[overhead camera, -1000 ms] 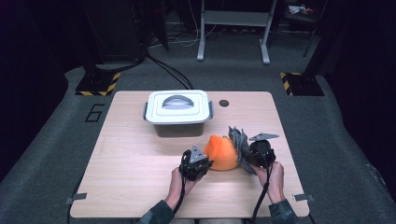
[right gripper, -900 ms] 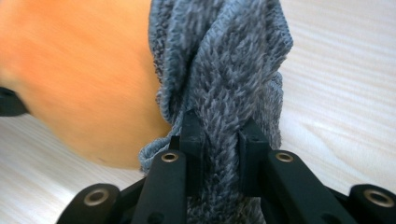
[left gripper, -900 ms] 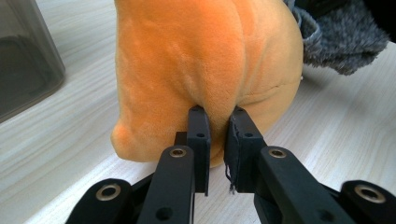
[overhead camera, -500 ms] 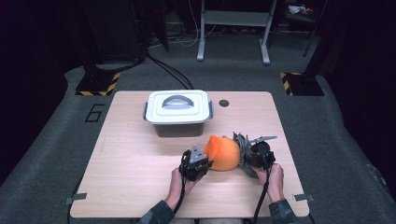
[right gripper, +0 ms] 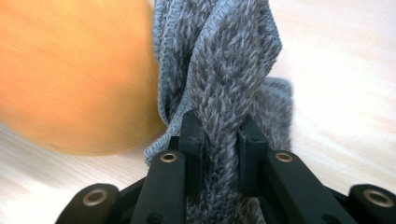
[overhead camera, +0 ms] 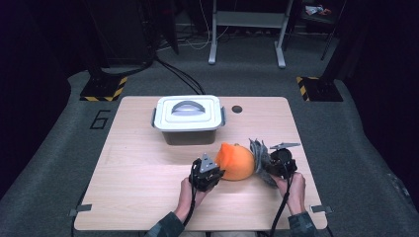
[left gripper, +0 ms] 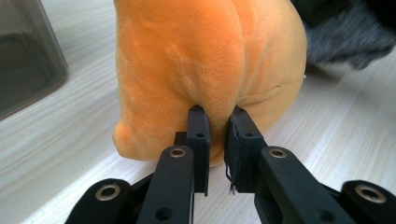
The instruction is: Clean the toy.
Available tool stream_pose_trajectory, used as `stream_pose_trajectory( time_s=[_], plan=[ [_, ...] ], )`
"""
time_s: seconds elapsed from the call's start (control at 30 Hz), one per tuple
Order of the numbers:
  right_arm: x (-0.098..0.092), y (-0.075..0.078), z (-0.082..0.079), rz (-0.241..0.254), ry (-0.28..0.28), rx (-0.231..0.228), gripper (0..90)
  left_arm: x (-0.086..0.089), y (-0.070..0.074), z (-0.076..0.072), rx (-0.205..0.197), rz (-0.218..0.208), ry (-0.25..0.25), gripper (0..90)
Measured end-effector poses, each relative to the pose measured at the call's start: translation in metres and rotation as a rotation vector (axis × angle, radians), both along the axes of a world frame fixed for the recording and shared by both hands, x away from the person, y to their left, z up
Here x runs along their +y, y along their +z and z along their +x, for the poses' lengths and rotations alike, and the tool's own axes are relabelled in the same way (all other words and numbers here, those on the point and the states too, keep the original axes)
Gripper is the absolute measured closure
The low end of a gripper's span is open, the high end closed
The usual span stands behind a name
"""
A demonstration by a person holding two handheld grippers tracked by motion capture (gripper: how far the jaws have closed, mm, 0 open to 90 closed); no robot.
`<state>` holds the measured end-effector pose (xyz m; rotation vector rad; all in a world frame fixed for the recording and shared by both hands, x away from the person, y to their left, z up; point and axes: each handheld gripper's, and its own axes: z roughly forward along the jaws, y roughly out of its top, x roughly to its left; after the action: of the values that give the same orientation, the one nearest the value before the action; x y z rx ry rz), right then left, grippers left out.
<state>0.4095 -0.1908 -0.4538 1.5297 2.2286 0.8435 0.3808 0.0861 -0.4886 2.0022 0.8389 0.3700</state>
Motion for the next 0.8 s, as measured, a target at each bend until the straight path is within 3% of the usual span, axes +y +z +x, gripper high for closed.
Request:
stream_pose_trajectory(
  time_s=[0.03,0.17,0.27,0.4,0.47,0.7,0.8],
  plan=[
    [0.000,0.009,-0.003,0.005,0.007,-0.033,75.9,0.000,0.000,0.000,0.001,-0.001,0.001,80.5],
    [0.008,0.030,-0.012,0.024,0.037,-0.092,75.8,0.000,0.000,0.001,0.003,-0.002,0.001,80.2],
    [0.019,0.037,-0.015,0.032,0.087,-0.095,75.8,0.000,0.000,0.001,0.004,-0.002,0.000,79.7],
    [0.031,0.026,-0.008,0.020,0.111,-0.059,75.9,0.002,0.000,0.002,0.003,-0.004,0.003,78.3],
    [0.031,0.022,-0.006,0.025,0.110,-0.065,75.9,0.003,-0.001,0.002,-0.002,-0.013,0.006,76.0],
    [0.028,0.021,-0.001,0.030,0.100,-0.062,76.0,0.005,-0.004,0.002,-0.020,0.013,-0.001,57.5],
    [0.027,0.020,0.002,0.034,0.100,-0.059,76.0,0.004,-0.006,0.003,-0.025,0.036,0.009,53.6]
  ],
)
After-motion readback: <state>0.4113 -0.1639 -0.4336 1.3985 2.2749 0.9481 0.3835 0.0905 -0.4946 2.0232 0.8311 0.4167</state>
